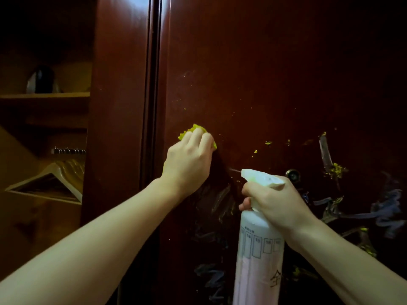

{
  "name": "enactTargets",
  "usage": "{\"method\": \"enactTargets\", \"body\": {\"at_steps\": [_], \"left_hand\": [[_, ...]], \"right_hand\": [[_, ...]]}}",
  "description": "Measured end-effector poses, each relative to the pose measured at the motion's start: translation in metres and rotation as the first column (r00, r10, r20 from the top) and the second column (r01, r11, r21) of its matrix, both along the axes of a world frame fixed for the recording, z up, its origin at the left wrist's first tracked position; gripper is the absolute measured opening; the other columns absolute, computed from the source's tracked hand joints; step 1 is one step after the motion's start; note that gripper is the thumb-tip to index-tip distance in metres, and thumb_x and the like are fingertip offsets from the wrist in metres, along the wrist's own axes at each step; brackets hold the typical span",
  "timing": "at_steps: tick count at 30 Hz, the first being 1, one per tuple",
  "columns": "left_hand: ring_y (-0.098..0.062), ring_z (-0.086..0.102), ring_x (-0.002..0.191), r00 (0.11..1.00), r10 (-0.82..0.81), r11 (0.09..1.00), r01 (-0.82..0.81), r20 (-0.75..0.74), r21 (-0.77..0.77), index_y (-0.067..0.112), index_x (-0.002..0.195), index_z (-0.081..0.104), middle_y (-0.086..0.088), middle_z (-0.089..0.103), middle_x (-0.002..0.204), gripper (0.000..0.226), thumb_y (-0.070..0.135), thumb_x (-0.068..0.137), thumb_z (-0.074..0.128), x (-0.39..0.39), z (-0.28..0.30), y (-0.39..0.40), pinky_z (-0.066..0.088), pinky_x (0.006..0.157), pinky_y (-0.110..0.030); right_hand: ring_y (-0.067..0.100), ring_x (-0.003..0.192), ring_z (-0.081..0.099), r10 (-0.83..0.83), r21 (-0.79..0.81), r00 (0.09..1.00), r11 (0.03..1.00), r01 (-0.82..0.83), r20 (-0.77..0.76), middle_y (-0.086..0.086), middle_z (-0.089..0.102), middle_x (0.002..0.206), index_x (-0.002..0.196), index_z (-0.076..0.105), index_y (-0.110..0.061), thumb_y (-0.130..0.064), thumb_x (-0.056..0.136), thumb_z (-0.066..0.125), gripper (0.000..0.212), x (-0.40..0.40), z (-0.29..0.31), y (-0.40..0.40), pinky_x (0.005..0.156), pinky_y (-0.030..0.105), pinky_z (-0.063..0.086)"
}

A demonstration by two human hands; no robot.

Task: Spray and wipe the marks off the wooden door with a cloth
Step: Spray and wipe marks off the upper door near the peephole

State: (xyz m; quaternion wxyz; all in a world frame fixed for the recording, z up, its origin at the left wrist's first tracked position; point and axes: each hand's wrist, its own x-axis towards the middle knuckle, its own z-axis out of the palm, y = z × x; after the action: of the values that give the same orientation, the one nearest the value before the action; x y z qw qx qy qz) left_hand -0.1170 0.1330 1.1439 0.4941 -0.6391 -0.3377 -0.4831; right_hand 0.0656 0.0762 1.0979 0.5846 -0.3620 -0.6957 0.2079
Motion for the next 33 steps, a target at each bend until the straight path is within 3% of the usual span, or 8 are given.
{"method": "enactTargets", "body": {"at_steps": [3,6,10,16,21,25,29,33], "left_hand": [[-0.026,0.053,0.069,0.998,0.000,1.000,-0.001,-0.058,-0.017,0.006,0.089,0.059,-0.008,0.056,0.084,0.007,0.012,0.093,0.057,-0.003,-0.030,0.000,0.044,0.044,-0.036],[-0.027,0.051,0.065,0.997,0.014,1.000,-0.015,-0.078,-0.013,0.005,0.086,0.059,-0.009,0.055,0.080,0.007,0.010,0.090,0.059,-0.004,-0.042,0.000,0.043,0.044,-0.036],[-0.028,0.053,0.066,0.985,0.044,0.999,-0.041,-0.165,0.022,0.003,0.086,0.063,-0.010,0.057,0.081,0.007,0.009,0.090,0.060,-0.003,-0.034,0.001,0.041,0.045,-0.035],[-0.027,0.056,0.074,0.995,-0.016,0.999,0.012,0.095,0.046,0.004,0.088,0.059,-0.008,0.059,0.087,0.011,0.012,0.093,0.052,0.035,0.023,0.005,0.040,0.047,-0.035],[-0.025,0.054,0.068,0.986,-0.036,0.999,0.037,-0.166,-0.003,0.008,0.085,0.061,-0.006,0.058,0.082,0.017,0.014,0.094,0.048,0.032,-0.026,0.006,0.043,0.049,-0.036],[-0.025,0.053,0.064,0.974,-0.040,0.999,0.043,-0.225,0.008,0.007,0.081,0.063,-0.007,0.057,0.077,0.019,0.014,0.094,0.051,0.028,-0.038,0.006,0.043,0.049,-0.038],[-0.027,0.057,0.071,0.996,-0.025,1.000,0.026,-0.081,0.016,0.006,0.087,0.060,-0.008,0.059,0.084,0.015,0.014,0.093,0.049,0.041,0.003,0.005,0.043,0.048,-0.036],[-0.027,0.057,0.080,0.999,-0.011,0.999,0.010,0.040,0.033,0.006,0.094,0.057,-0.008,0.059,0.092,0.017,0.018,0.095,0.044,0.064,0.041,0.008,0.043,0.050,-0.037]], "right_hand": [[0.029,0.070,0.069,-0.043,0.001,0.998,0.999,0.043,-0.050,0.007,0.070,0.060,0.062,0.066,-0.002,-0.017,0.076,0.060,0.021,0.008,0.001,0.000,0.073,0.042,0.055],[0.024,0.065,0.066,0.042,-0.035,0.986,0.998,-0.049,-0.163,0.005,0.066,0.064,0.072,0.066,-0.010,-0.013,0.080,0.063,0.009,0.013,0.003,-0.003,0.066,0.039,0.052],[0.023,0.060,0.066,0.022,-0.021,0.991,0.999,-0.024,-0.130,0.005,0.066,0.060,0.071,0.065,-0.015,-0.011,0.081,0.061,0.012,0.019,0.006,-0.005,0.064,0.038,0.052],[0.024,0.066,0.070,-0.034,0.029,0.993,0.999,0.037,-0.113,0.005,0.067,0.058,0.058,0.063,-0.014,-0.017,0.077,0.061,0.019,0.031,0.015,-0.001,0.069,0.038,0.055],[0.023,0.065,0.066,0.026,0.014,0.987,1.000,-0.024,-0.156,0.008,0.066,0.066,0.071,0.063,-0.011,-0.014,0.080,0.062,0.009,0.037,0.018,0.000,0.067,0.040,0.052],[0.029,0.069,0.071,-0.010,0.001,0.992,1.000,0.010,-0.124,0.006,0.067,0.059,0.067,0.063,-0.015,-0.014,0.080,0.061,0.014,0.040,0.019,0.002,0.070,0.040,0.054],[0.022,0.066,0.068,0.066,0.011,0.990,0.998,-0.065,-0.123,0.006,0.068,0.066,0.079,0.064,-0.012,-0.021,0.074,0.063,0.011,0.042,0.023,-0.001,0.067,0.040,0.054],[0.027,0.066,0.070,0.008,0.017,0.994,1.000,-0.006,-0.106,0.008,0.068,0.062,0.062,0.064,-0.014,-0.021,0.073,0.061,0.014,0.050,0.026,0.000,0.070,0.043,0.055]]}}
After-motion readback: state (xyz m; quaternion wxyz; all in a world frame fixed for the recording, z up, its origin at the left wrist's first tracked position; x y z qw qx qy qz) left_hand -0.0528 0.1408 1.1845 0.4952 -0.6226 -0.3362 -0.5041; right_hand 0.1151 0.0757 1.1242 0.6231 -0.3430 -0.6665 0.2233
